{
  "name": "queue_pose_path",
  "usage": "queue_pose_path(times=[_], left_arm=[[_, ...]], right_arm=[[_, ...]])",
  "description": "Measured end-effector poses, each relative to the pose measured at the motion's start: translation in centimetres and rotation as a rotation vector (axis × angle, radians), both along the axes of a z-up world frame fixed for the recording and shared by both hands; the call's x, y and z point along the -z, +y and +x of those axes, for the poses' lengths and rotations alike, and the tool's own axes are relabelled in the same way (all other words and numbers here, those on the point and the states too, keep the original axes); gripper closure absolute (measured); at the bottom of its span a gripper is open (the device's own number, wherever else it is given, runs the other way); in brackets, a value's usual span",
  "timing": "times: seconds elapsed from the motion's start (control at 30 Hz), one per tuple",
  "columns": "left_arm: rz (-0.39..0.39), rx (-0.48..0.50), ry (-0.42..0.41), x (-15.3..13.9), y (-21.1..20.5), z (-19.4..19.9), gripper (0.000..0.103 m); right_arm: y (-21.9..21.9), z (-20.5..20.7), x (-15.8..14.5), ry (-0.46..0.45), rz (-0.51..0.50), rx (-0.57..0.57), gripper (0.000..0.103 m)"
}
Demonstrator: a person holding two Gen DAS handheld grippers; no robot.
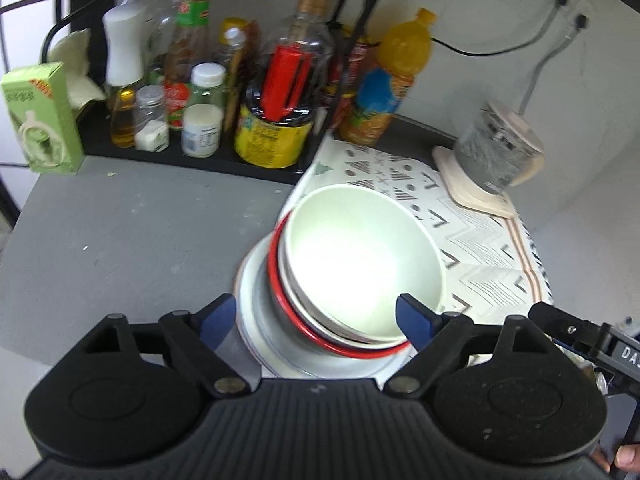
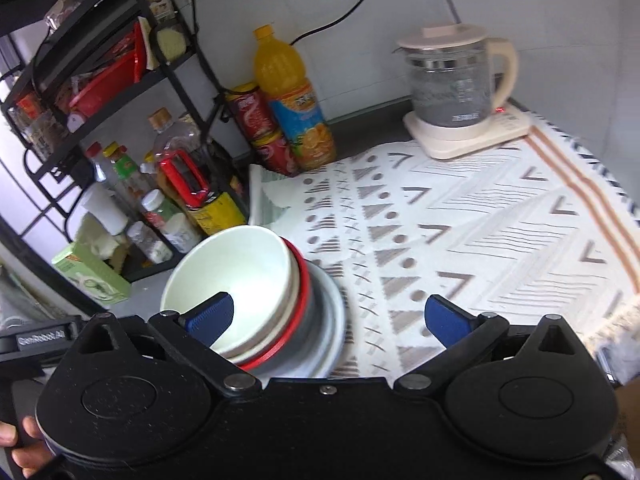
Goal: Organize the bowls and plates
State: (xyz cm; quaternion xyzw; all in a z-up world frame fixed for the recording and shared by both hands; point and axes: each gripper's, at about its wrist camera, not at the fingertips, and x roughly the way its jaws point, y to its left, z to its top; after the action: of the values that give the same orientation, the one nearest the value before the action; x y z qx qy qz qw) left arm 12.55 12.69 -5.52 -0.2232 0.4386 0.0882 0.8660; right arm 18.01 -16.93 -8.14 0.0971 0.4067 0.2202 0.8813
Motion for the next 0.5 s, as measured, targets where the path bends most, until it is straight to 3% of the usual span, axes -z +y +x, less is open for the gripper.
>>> queue_pose_path(times=[0.5], left_arm=[[0.035, 0.147, -0.08, -1.2, -1.3, -2.2, 0.015]], right_arm=[[-2.3, -5.5, -1.3, -0.111, -0.042, 0.117, 0.0]])
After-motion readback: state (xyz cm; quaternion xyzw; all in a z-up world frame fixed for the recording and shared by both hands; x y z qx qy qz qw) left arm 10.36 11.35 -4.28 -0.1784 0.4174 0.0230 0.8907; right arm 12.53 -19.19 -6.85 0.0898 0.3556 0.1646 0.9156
